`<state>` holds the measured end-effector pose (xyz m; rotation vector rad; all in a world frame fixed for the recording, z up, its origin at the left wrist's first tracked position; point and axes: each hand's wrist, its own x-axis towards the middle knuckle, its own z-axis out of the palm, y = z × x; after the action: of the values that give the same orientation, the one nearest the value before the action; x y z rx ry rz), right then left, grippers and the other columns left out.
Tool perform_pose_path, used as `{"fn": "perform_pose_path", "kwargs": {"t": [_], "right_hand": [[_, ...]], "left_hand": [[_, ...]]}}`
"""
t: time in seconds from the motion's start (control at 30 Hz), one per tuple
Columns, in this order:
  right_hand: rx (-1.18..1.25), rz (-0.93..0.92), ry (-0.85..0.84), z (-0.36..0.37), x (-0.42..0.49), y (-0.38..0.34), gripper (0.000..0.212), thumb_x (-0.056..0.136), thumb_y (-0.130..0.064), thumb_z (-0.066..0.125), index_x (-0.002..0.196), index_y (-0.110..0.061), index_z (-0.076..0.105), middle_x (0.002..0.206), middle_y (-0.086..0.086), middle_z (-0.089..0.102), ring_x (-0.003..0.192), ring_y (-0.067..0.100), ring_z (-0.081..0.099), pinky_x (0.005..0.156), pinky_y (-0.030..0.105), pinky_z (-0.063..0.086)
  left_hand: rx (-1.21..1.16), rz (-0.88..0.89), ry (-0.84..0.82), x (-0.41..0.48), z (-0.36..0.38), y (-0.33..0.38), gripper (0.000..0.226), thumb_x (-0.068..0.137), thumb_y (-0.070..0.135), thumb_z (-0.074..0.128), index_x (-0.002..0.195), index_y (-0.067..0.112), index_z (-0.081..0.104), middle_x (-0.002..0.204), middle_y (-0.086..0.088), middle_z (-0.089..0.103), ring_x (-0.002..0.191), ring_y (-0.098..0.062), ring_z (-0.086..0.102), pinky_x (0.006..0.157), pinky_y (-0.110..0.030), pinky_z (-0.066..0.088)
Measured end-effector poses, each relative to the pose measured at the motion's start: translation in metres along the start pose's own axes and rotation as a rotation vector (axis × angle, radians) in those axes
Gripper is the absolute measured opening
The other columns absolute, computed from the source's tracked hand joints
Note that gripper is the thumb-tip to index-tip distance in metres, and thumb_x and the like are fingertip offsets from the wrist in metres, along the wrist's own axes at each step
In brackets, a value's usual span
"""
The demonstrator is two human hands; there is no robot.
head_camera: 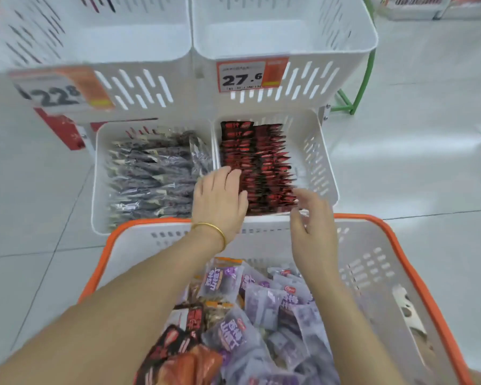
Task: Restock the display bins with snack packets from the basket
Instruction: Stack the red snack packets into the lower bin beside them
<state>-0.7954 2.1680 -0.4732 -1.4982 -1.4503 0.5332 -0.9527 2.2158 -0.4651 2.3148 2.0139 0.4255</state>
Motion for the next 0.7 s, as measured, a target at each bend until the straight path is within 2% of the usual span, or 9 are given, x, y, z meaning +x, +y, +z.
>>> {"fn": "perform_pose_path", "kwargs": {"t": [0.07, 0.13, 0.23, 0.3, 0.33, 0.43, 0.53, 0.6, 0.7], "right_hand": [[0.021, 0.023, -0.066, 0.006, -0.036, -0.011, 0.034, 0.091, -0.001, 0.045, 0.121, -0.012, 0.055, 0.112, -0.004, 0.048, 0.106, 0.015, 0.051, 0.092, 0.037, 0.045], [0.005, 0.032, -0.21, 0.018, -0.07, -0.019, 0.032, 0.092, -0.001, 0.046, 0.12, -0.013, 0.056, 0.111, -0.002, 0.049, 0.099, 0.015, 0.053, 0.088, 0.038, 0.046], [-0.049, 0.035, -0.46, 0.036, -0.115, -0.022, 0.033, 0.095, -0.004, 0.044, 0.123, -0.017, 0.056, 0.123, 0.0, 0.051, 0.105, 0.016, 0.054, 0.088, 0.031, 0.044], [-0.096, 0.038, -0.59, 0.046, -0.137, -0.02, 0.034, 0.095, -0.005, 0.042, 0.124, -0.018, 0.055, 0.126, -0.001, 0.052, 0.108, 0.015, 0.054, 0.086, 0.023, 0.041], [-0.111, 0.058, -0.644, 0.051, -0.145, -0.019, 0.035, 0.095, -0.005, 0.042, 0.124, -0.019, 0.055, 0.126, -0.001, 0.053, 0.108, 0.015, 0.054, 0.087, 0.023, 0.041], [-0.199, 0.065, -0.738, 0.065, -0.156, -0.017, 0.036, 0.094, -0.005, 0.042, 0.125, -0.018, 0.054, 0.123, 0.004, 0.055, 0.11, 0.021, 0.054, 0.092, 0.035, 0.046], [-0.34, -0.004, -0.807, 0.079, -0.154, -0.017, 0.037, 0.094, -0.004, 0.044, 0.128, -0.015, 0.053, 0.129, 0.005, 0.053, 0.117, 0.022, 0.05, 0.097, 0.032, 0.042], [-0.407, -0.027, -0.836, 0.087, -0.154, -0.015, 0.033, 0.095, -0.011, 0.048, 0.128, -0.014, 0.053, 0.13, 0.006, 0.051, 0.118, 0.023, 0.049, 0.097, 0.032, 0.041], [-0.489, -0.04, -0.866, 0.093, -0.166, -0.016, 0.041, 0.096, -0.041, 0.046, 0.128, -0.015, 0.052, 0.127, 0.006, 0.055, 0.119, 0.024, 0.048, 0.094, 0.036, 0.042]], "left_hand": [[-0.038, -0.041, -0.006, -0.036, -0.019, -0.02, 0.058, 0.083, 0.038, 0.025, 0.126, 0.01, 0.052, 0.132, -0.011, 0.05, 0.119, -0.032, 0.044, 0.101, -0.043, 0.034], [-0.005, -0.06, -0.021, -0.078, -0.03, -0.051, 0.054, 0.084, 0.035, 0.031, 0.126, 0.009, 0.052, 0.135, -0.013, 0.047, 0.123, -0.033, 0.042, 0.103, -0.046, 0.033], [0.088, -0.088, -0.078, -0.132, -0.04, -0.092, 0.06, 0.081, 0.039, 0.028, 0.125, 0.007, 0.054, 0.136, -0.018, 0.046, 0.123, -0.039, 0.042, 0.101, -0.051, 0.034], [0.099, -0.118, -0.137, -0.155, -0.042, -0.108, 0.065, 0.079, 0.042, 0.025, 0.125, 0.007, 0.054, 0.137, -0.019, 0.044, 0.124, -0.04, 0.04, 0.103, -0.052, 0.031], [0.099, -0.11, -0.159, -0.164, -0.043, -0.113, 0.065, 0.08, 0.043, 0.026, 0.126, 0.006, 0.054, 0.137, -0.02, 0.044, 0.124, -0.041, 0.039, 0.104, -0.053, 0.03], [0.106, 0.006, -0.181, -0.185, -0.04, -0.127, 0.058, 0.082, 0.04, 0.033, 0.122, 0.004, 0.056, 0.132, -0.021, 0.049, 0.122, -0.041, 0.042, 0.107, -0.057, 0.03], [0.07, 0.048, -0.159, -0.192, -0.038, -0.131, 0.054, 0.083, 0.036, 0.035, 0.124, 0.006, 0.054, 0.133, -0.017, 0.048, 0.125, -0.035, 0.039, 0.11, -0.056, 0.026], [0.023, 0.036, -0.147, -0.191, -0.039, -0.13, 0.055, 0.082, 0.036, 0.035, 0.125, 0.006, 0.053, 0.133, -0.017, 0.048, 0.126, -0.035, 0.039, 0.11, -0.054, 0.027], [0.013, 0.033, -0.141, -0.192, -0.038, -0.131, 0.056, 0.081, 0.036, 0.035, 0.125, 0.006, 0.052, 0.133, -0.015, 0.048, 0.126, -0.033, 0.038, 0.111, -0.05, 0.027]]}}
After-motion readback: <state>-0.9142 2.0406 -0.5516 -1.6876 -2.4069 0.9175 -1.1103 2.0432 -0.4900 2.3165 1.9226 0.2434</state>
